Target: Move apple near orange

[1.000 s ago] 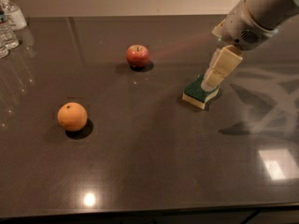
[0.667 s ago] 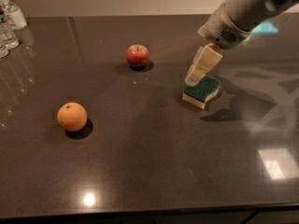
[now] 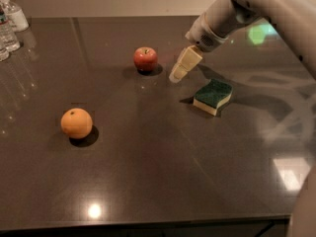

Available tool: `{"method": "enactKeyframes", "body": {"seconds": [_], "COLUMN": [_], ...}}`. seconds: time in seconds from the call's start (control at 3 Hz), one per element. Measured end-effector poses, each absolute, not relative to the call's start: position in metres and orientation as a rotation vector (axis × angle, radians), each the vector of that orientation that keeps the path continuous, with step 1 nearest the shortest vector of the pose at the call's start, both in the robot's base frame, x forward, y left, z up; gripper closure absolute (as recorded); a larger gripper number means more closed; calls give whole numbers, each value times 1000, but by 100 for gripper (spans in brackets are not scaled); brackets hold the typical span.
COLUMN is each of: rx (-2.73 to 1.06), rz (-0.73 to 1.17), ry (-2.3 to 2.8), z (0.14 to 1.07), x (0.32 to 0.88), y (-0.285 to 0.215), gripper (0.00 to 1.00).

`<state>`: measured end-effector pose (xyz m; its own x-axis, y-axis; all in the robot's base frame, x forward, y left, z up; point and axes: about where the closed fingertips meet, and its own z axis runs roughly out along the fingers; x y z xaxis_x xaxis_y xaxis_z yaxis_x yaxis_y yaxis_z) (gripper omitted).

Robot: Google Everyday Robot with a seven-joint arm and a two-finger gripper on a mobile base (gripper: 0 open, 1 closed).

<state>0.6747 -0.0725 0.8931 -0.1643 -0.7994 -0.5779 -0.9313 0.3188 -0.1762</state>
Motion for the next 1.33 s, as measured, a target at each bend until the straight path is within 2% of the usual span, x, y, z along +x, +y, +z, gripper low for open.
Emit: {"method": "enactKeyframes", "body": {"seconds": [0.33, 1.0, 1.33], "rx": [-1504, -1503, -1511], "rz": [358, 480, 501], "ry": [2006, 1987, 1981], "z": [874, 852, 852], "x": [708, 733, 735], "y": [-42, 16, 29], "gripper": [0, 0, 18]}}
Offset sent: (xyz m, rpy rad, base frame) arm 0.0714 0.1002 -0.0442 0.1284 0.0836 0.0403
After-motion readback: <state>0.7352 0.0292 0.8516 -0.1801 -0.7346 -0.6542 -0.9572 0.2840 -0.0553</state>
